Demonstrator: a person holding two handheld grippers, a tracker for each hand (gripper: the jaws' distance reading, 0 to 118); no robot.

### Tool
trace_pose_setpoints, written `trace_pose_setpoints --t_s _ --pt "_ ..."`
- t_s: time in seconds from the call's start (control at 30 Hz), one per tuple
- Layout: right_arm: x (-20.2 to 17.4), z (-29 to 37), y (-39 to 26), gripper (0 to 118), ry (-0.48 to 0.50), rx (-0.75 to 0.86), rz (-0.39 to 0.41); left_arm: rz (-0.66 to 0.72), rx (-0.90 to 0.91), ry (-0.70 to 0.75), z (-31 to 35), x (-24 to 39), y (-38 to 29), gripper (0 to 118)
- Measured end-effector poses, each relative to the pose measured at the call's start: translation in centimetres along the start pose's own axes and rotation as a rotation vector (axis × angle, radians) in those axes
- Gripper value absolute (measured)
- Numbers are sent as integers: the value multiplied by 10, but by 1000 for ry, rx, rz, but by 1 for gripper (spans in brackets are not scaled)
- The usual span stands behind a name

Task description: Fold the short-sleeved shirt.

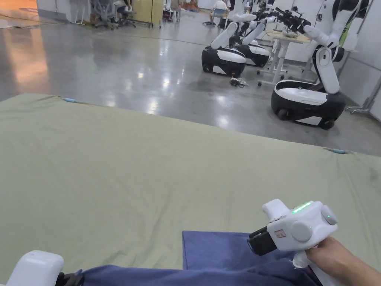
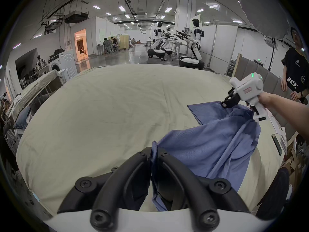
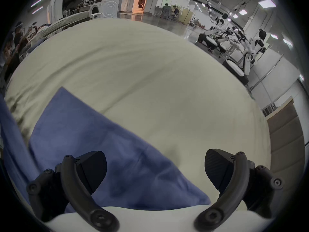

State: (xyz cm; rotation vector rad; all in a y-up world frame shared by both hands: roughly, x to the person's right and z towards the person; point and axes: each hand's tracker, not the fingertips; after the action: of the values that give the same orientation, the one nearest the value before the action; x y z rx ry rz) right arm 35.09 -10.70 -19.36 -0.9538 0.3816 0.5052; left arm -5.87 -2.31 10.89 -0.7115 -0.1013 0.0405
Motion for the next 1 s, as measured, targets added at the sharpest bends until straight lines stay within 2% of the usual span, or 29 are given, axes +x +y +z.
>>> trace_pose_setpoints --t_s 0.03,0.13,0.17,0.2,0.23,0.27,0.37,0.5,0.53,0.6,0.67,0.87,1.0 --pt "2 -7 0 115 32 -8 -25 -2 -2 1 -2 -1 0 7" --pt "4 -18 -7 90 164 -72 -82 4 -3 -6 -6 -3 1 7" --pt "5 -12 -11 75 187 -42 -123 11 4 -11 -7 -4 1 7" --pt "6 -4 -12 53 152 -16 -120 10 2 -15 -9 -4 3 7" --pt "6 4 -13 10 205 -9 -130 4 -2 -12 -12 -2 5 7" --pt "5 12 -15 5 198 -9 -117 -1 0 -5 -12 0 4 7" --pt "1 48 -20 5 185 23 -126 0 7 -15 -17 2 9 7" --pt "10 131 -17 5 140 200 -183 -13 68 -44 -2 8 23 7" --pt "16 157 -16 5 140 244 -208 -24 74 -40 6 11 30 7" --pt "27 208 -13 5 84 314 -234 -63 125 -24 21 14 47 7" --pt "45 262 -12 5 11 388 -264 -42 167 -40 39 11 72 7" --pt "97 377 -9 5 -149 553 -362 -51 269 43 75 -2 148 7" --pt "129 435 -4 5 -182 673 -438 -31 383 92 100 -11 212 7"
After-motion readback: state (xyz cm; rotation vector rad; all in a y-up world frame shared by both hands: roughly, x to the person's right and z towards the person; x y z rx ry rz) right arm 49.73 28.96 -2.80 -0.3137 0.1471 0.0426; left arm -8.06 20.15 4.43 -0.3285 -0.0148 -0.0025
